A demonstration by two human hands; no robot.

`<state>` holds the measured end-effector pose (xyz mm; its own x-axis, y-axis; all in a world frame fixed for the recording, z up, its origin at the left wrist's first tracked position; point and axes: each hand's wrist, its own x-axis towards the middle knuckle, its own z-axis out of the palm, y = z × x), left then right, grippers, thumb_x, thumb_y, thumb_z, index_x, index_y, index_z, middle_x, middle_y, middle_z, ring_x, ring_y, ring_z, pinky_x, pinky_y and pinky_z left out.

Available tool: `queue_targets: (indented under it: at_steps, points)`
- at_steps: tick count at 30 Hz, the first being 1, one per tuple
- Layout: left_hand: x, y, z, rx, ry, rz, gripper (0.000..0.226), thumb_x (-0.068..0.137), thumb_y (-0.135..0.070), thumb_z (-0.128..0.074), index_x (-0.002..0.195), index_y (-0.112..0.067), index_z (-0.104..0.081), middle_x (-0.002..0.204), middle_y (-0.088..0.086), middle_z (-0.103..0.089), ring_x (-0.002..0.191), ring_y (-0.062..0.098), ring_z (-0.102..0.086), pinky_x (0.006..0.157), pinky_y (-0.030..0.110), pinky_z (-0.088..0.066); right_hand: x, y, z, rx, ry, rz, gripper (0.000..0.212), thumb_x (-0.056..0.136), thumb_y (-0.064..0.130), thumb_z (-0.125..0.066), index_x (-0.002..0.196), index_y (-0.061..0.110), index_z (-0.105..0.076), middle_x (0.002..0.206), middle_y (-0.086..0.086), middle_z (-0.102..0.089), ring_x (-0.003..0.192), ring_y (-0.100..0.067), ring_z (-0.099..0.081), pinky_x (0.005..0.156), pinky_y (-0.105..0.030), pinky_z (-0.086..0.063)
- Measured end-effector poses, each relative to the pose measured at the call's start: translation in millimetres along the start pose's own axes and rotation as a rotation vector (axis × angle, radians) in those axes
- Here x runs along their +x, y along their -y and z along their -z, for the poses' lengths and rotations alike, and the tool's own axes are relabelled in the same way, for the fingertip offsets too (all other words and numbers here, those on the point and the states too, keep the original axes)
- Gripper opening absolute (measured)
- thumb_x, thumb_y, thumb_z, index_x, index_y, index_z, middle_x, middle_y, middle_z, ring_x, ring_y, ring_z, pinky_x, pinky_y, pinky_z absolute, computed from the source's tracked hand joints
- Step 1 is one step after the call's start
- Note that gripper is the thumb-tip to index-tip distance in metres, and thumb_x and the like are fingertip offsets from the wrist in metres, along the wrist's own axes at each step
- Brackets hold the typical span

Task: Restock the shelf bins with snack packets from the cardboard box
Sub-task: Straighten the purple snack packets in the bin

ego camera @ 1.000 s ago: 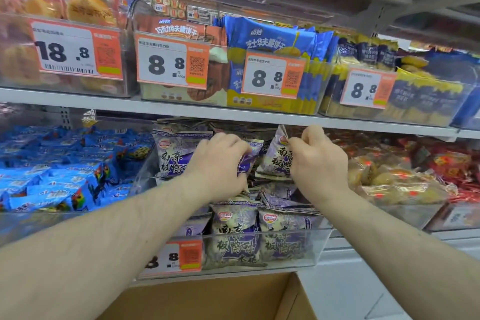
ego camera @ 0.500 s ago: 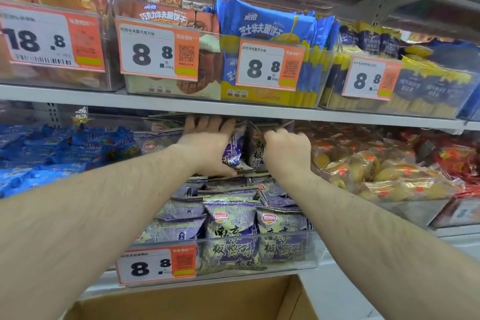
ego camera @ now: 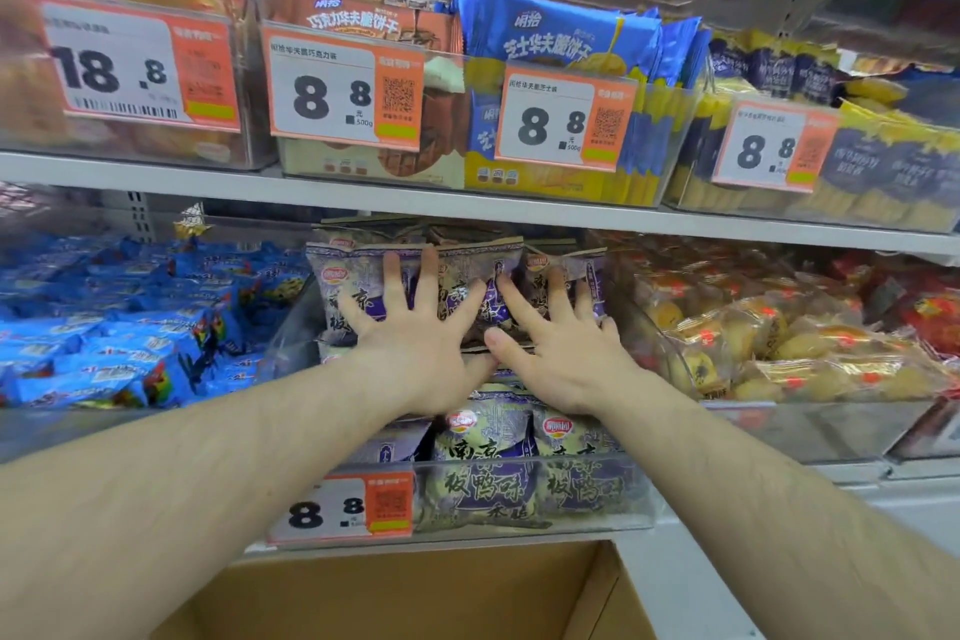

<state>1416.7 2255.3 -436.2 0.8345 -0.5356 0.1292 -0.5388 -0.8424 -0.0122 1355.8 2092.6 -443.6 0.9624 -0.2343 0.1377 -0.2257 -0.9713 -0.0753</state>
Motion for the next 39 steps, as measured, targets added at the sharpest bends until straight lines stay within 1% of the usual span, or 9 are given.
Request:
queue_targets:
  at_steps: [12, 16, 17, 19, 22, 27, 33, 36, 39]
  points:
    - [18.5, 4.0, 6.2, -0.014, 0.138, -0.071, 0.073, 0.084, -0.078, -0.014, 0.145, -0.052, 0.016, 0.157, -0.002, 0.03, 0.139, 0.036, 0.035, 0.102, 0.075, 0.015, 8.2, 1.9, 10.1, 0.033, 0.128, -0.077, 0.074, 0.08, 0.084, -0.008, 0.147, 0.057, 0.001, 0.163, -0.004, 0.01, 0.148, -0.038, 0.005, 0.118, -0.056, -0.004]
    - [-34.0, 18.4, 12.5, 0.011, -0.02, -0.154, 0.074, 0.088, -0.073, -0.018, 0.152, -0.041, 0.002, 0.163, 0.001, 0.01, 0.148, 0.03, 0.015, 0.11, 0.067, 0.008, -35.2, 2.2, 19.1, 0.172, -0.341, 0.031, 0.058, 0.095, 0.062, -0.03, 0.139, 0.029, -0.05, 0.143, -0.01, -0.05, 0.131, -0.03, -0.044, 0.107, -0.043, -0.035]
    - [-51.5, 25.7, 9.9, 0.018, -0.13, -0.179, 0.071, 0.087, -0.07, -0.02, 0.15, -0.038, -0.018, 0.161, 0.003, -0.013, 0.148, 0.03, -0.006, 0.112, 0.064, -0.005, -53.0, 3.6, 15.8, 0.179, -0.536, 0.114, 0.05, 0.095, 0.055, -0.04, 0.119, 0.02, -0.066, 0.119, -0.008, -0.066, 0.111, -0.03, -0.058, 0.092, -0.041, -0.046]
    - [-82.1, 37.1, 1.3, 0.023, -0.323, -0.261, 0.056, 0.082, -0.061, -0.031, 0.119, -0.028, -0.058, 0.122, 0.003, -0.055, 0.117, 0.03, -0.05, 0.093, 0.05, -0.038, -83.6, 6.0, 0.1, 0.09, -0.749, 0.247, 0.036, 0.086, 0.046, -0.055, 0.082, 0.014, -0.072, 0.076, -0.003, -0.065, 0.071, -0.026, -0.06, 0.06, -0.037, -0.05]
    - [-95.1, 46.5, -21.7, 0.056, -0.374, -0.359, 0.033, 0.071, -0.047, -0.055, 0.091, -0.022, -0.06, 0.085, 0.001, -0.056, 0.08, 0.028, -0.056, 0.066, 0.038, -0.042, -103.9, 16.0, -27.8, -0.078, -0.614, 0.194, 0.036, 0.074, 0.053, -0.066, 0.071, 0.017, -0.069, 0.063, 0.002, -0.058, 0.055, -0.023, -0.059, 0.044, -0.029, -0.046]
    - [-98.2, 41.9, -25.7, 0.15, -0.395, -0.388, 0.032, 0.062, -0.041, -0.068, 0.084, -0.02, -0.057, 0.078, 0.001, -0.057, 0.073, 0.028, -0.057, 0.063, 0.038, -0.042, -100.4, 23.9, -39.9, -0.148, -0.502, 0.073, 0.047, 0.047, 0.052, -0.09, 0.056, 0.02, -0.058, 0.054, 0.005, -0.056, 0.053, -0.02, -0.057, 0.042, -0.025, -0.039]
    - [-82.9, 40.3, -18.6, 0.206, -0.443, -0.353, 0.044, 0.051, -0.042, -0.087, 0.077, -0.019, -0.059, 0.071, 0.0, -0.06, 0.067, 0.027, -0.06, 0.064, 0.038, -0.037, -84.9, 15.6, -28.5, 0.023, -0.494, 0.048, 0.036, 0.074, 0.052, -0.074, 0.071, 0.021, -0.058, 0.077, 0.005, -0.063, 0.083, -0.021, -0.055, 0.061, -0.03, -0.039]
    - [-70.5, 38.5, -16.6, 0.246, -0.362, -0.276, 0.042, 0.058, -0.043, -0.085, 0.081, -0.022, -0.058, 0.078, -0.002, -0.063, 0.074, 0.025, -0.062, 0.068, 0.036, -0.035, -73.4, 16.5, -25.6, 0.069, -0.445, 0.019, 0.036, 0.081, 0.054, -0.068, 0.075, 0.022, -0.053, 0.085, 0.006, -0.062, 0.092, -0.019, -0.052, 0.065, -0.029, -0.035]
    - [-61.3, 37.9, -18.3, 0.242, -0.342, -0.228, 0.034, 0.083, -0.048, -0.065, 0.105, -0.025, -0.053, 0.109, -0.005, -0.06, 0.105, 0.022, -0.058, 0.082, 0.038, -0.033, -60.5, 19.5, -27.7, 0.072, -0.414, -0.023, 0.037, 0.082, 0.055, -0.066, 0.075, 0.024, -0.047, 0.087, 0.007, -0.06, 0.096, -0.018, -0.052, 0.066, -0.029, -0.035]
